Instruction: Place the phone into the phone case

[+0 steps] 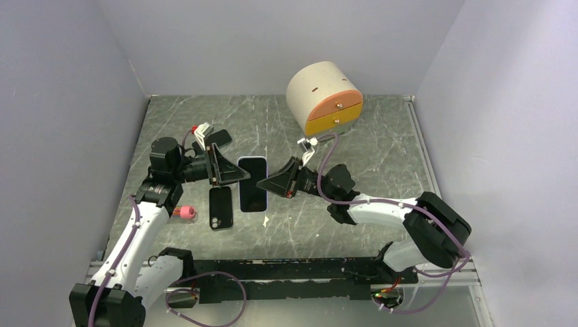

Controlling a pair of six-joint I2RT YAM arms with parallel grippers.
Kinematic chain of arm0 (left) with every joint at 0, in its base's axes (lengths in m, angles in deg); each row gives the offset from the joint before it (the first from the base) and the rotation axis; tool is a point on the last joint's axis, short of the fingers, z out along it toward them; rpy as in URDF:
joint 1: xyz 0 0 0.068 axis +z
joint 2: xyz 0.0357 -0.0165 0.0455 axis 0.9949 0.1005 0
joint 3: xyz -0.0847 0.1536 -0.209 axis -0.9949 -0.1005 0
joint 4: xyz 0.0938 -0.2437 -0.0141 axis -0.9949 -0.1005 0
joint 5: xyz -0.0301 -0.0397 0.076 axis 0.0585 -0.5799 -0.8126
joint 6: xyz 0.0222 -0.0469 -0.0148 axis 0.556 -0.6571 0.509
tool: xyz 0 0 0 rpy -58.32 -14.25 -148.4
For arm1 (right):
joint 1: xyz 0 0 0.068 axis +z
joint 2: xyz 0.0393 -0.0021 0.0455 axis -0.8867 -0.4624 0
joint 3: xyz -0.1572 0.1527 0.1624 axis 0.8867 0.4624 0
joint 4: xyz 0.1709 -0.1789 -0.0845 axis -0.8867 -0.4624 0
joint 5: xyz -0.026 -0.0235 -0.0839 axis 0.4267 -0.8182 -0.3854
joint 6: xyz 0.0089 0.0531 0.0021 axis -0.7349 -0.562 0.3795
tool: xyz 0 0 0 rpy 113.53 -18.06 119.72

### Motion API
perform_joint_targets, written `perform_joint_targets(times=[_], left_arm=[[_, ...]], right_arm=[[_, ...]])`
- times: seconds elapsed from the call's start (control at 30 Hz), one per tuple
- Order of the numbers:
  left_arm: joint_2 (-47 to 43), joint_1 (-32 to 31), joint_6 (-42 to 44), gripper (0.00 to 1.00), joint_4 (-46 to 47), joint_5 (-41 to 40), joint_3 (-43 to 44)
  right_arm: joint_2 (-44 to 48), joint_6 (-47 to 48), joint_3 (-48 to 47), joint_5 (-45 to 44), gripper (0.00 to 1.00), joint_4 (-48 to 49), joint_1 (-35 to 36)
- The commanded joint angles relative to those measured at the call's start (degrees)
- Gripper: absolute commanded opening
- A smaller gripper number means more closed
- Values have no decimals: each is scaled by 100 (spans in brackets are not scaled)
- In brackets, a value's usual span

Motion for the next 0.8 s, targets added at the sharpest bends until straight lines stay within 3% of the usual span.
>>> perform_joint_targets(times=[0.0,0.17,0.27,0.57,0.77], left_arm=[[-40,-67,-73,28,447,-60,-75],[-198,-78,243,3,153,-306,-1],[-307,-78,419,3,65,-350,23],[-476,-78,857,3,444,278,-95],[-583,-184,919,3,881,480,-264]], right_arm=[[69,92,-339,-151,0,461,46],[114,269,-361,-202,0,118,88],[208,329,-314,-210,3,-22,86],[689,381,-312,-93,56,-521,3],[856,415,-450,123,72,-945,-109]])
